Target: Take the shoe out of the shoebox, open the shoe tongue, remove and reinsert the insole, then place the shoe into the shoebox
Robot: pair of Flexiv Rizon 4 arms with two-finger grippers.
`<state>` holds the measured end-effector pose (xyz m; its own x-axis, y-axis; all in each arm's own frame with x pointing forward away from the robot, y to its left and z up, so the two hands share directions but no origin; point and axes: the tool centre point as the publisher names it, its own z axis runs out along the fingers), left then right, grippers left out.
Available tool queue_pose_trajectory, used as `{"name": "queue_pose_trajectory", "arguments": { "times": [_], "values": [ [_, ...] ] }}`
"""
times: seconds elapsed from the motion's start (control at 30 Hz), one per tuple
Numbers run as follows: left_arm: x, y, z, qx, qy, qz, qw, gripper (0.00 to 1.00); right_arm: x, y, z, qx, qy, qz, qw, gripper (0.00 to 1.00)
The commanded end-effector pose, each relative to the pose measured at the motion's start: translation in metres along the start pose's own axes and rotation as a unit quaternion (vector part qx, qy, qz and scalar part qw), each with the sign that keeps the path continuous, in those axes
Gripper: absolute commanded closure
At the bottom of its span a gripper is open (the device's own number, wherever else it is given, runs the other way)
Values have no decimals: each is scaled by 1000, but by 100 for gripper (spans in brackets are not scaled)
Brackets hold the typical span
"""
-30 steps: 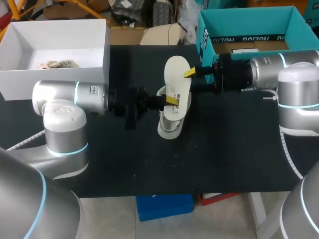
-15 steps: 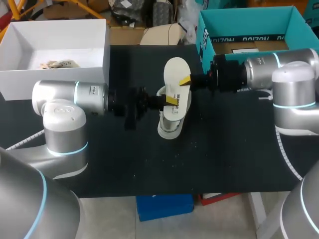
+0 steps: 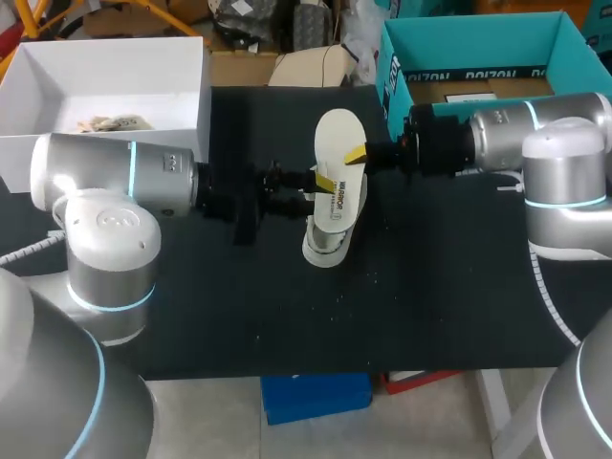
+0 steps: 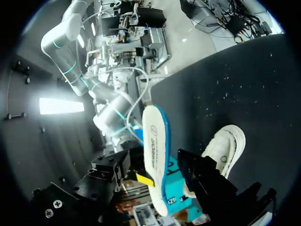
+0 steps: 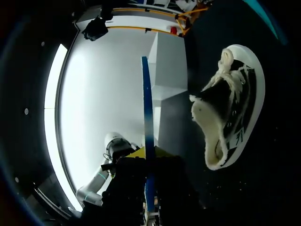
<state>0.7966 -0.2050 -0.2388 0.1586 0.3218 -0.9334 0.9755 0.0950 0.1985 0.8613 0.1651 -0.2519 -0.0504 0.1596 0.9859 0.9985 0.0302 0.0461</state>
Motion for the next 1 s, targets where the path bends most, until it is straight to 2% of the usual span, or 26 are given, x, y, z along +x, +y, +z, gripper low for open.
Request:
{"name": "queue_pose_trajectory", "arguments": {
  "times": [0.03,0.2,0.37,0.7,1.0],
  "values": [
    [-14,-14,-27,-27,287,-2,958,0,1,0,1,-1,-1,1,1000,100],
    [-22,-17,-26,-16,372,2,928,0,1,0,1,-1,-1,1,1000,100],
    [-40,-16,-21,-19,411,10,911,0,1,0,1,-1,-1,1,1000,100],
    [-66,-19,-19,-12,447,20,894,0,1,0,1,-1,-1,1,1000,100],
    [-69,-23,-20,-1,454,19,891,0,1,0,1,-1,-1,1,1000,100]
  ]
}}
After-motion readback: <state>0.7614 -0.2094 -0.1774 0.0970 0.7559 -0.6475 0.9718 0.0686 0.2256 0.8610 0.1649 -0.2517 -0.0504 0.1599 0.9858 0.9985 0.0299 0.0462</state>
